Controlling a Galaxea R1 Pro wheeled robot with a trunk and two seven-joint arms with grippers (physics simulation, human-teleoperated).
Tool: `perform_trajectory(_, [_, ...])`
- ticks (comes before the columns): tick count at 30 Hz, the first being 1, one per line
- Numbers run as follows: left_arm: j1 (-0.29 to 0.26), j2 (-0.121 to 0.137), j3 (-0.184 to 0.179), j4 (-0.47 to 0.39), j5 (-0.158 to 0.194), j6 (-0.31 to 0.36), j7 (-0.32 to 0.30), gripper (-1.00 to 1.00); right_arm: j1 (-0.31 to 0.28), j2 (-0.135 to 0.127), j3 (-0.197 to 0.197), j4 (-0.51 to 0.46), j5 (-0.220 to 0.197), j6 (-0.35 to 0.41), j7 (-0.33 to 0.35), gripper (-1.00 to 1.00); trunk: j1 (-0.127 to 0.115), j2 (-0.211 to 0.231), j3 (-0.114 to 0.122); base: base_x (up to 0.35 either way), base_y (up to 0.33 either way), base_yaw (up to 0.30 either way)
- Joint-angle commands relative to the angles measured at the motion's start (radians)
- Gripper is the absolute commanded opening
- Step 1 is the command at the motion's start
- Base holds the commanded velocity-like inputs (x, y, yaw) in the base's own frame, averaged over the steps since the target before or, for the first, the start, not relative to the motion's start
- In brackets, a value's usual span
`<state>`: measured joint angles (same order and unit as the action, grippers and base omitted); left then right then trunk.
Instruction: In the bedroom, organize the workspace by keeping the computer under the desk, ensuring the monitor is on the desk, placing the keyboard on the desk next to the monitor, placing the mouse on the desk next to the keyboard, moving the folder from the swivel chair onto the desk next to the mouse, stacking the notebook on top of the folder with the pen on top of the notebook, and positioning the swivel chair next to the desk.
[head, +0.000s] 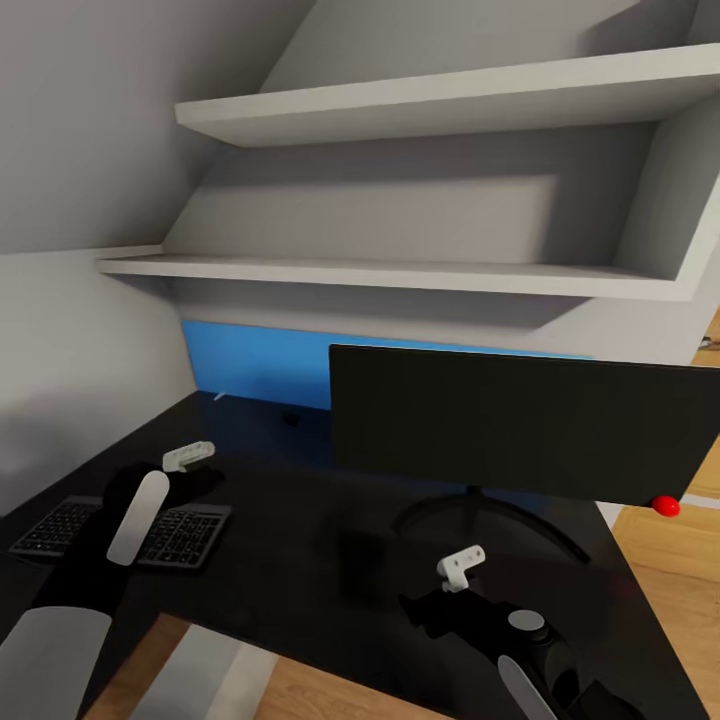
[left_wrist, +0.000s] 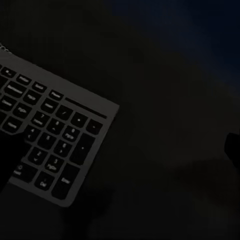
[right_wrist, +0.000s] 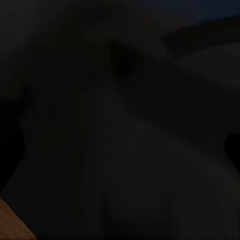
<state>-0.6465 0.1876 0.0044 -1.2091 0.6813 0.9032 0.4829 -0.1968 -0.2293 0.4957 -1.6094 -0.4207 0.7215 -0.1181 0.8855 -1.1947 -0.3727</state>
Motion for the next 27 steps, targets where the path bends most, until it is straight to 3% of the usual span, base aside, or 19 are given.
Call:
perform_trajectory(1, [0.0, 0.001, 0.0, -0.001, 0.011, 0.002, 0.009, 1.0, -0.001, -0.001, 0.003, -0.001, -0.01, 0.003, -0.01, 1.0, 0.0, -0.001, -0.001, 0.056, 0.086, -0.003])
perform_trajectory(17, [-0.001, 0.003, -0.005, 0.011, 0.012, -0.002, 0.006, 1.0, 0.003, -0.001, 0.006, -0.002, -0.01, -0.001, -0.01, 1.0, 0.0, -0.001, -0.001, 0.142, 0.174, -0.006])
perform_trajectory(21, [-0.006, 0.0, -0.007, 0.04, 0.012, -0.005, 0.006, 1.0, 0.005, -0.001, 0.006, -0.004, -0.01, -0.009, -0.01, 1.0, 0.0, -0.001, -0.001, 0.038, 0.035, -0.014])
perform_trajectory(27, [-0.055, -0.003, -0.013, 0.166, 0.013, -0.034, 0.004, 1.0, 0.009, -0.001, 0.006, -0.005, -0.009, -0.017, -0.009, 1.0, 0.0, -0.001, -0.001, 0.015, 0.014, -0.006])
